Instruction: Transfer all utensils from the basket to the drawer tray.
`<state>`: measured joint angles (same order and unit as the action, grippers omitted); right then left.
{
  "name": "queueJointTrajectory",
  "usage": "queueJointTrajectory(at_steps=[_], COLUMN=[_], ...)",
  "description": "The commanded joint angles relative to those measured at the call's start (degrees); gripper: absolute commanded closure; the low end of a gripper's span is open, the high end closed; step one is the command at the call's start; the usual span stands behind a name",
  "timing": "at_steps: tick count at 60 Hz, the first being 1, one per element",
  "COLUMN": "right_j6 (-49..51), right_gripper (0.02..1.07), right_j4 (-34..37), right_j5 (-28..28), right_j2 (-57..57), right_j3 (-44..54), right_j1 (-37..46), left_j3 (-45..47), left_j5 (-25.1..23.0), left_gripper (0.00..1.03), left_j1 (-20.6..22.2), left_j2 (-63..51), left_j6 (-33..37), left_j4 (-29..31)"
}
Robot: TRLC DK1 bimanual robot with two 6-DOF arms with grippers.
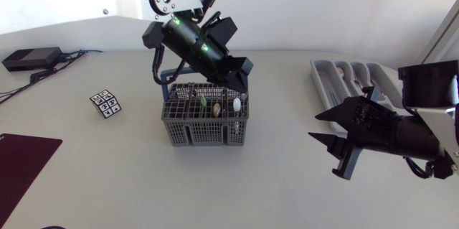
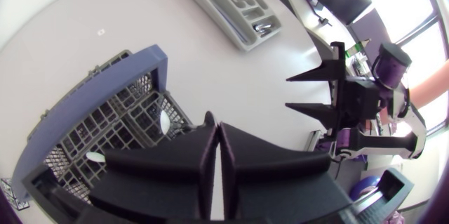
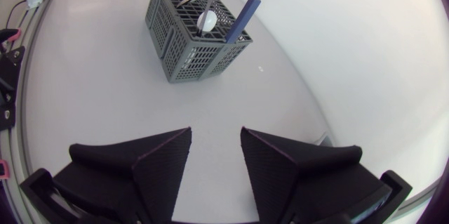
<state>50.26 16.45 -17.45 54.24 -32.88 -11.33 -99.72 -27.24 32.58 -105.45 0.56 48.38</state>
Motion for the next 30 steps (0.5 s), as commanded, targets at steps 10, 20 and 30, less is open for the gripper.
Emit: queueJointTrajectory(at_steps=[10,20,30], right_j6=[-4.12,-6.14,-9.92], right_gripper=[0.53,0.53,0.53], right_j4=[1.83,2.54,3.33], right_j5=[0.31,0.14,-2.41], right_j2=[-1.42,-1.77,-1.59], right_j3=[-2.36,-4.47,-7.19], right_j1=[-2.55,-4.22,-6.42], left_j3=[-1.62,-0.21,1.64], left_j5=[-3.52,-4.75,-6.94], left_gripper=[1.0,1.0,1.0], left_j1=[-1.82,-1.46,-0.15], left_j2=[6.22,8.86,11.58], left_j6=[-0.91,0.06,3.05], left_j4=[1.1,1.1,1.37])
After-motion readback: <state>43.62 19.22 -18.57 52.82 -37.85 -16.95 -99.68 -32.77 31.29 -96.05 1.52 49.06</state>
